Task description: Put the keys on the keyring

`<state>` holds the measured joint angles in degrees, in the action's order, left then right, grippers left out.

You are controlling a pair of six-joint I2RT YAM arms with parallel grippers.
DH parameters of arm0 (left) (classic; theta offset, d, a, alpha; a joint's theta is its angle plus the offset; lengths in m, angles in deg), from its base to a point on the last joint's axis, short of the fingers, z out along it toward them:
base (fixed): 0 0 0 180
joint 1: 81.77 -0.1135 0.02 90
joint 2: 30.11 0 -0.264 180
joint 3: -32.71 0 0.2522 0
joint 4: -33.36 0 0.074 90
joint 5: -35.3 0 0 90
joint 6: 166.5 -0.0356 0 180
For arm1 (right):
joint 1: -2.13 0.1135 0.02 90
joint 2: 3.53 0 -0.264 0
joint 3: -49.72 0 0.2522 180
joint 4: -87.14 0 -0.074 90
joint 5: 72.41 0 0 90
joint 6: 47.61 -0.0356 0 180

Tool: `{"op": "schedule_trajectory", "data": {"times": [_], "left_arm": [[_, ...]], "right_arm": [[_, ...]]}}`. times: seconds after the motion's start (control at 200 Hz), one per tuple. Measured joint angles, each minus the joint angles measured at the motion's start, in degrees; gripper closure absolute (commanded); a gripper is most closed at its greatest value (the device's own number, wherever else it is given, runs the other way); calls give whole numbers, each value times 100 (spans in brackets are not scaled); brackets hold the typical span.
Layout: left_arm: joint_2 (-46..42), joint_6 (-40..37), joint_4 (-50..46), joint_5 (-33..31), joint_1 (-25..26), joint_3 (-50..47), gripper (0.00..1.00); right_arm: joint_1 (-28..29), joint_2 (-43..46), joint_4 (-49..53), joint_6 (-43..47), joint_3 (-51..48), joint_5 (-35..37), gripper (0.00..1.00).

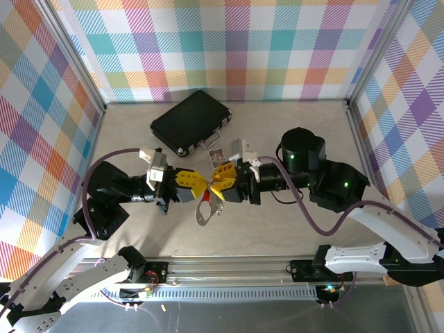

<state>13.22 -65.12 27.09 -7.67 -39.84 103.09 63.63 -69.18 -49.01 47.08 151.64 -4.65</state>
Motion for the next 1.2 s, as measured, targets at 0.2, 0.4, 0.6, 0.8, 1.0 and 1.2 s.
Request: {"op": "schedule_trajectory", "data": {"times": [0.2, 0.4, 0.6, 0.8, 1.0, 1.2], "left_arm": [[0, 2, 22, -13, 0, -24, 100], [-2, -4, 4, -22, 0, -24, 100], [-4, -529, -785, -254, 0, 160, 83], [201, -1451, -2463, -647, 7, 953, 83], [339, -1875, -3338, -723, 7, 1165, 81], [476, -1982, -3602, -713, 7, 1187, 81]], "right_arm": [[0, -35, -17, 9, 0, -57, 91], [-2, -68, -35, 4, 2, -127, 100], [0, -273, 632, 323, 369, 50, 100], [0, -898, 1998, 1056, 1563, 389, 100], [4, -1397, 3093, 1622, 2444, 599, 100], [48, -1738, 3606, 1893, 2712, 619, 100]]}}
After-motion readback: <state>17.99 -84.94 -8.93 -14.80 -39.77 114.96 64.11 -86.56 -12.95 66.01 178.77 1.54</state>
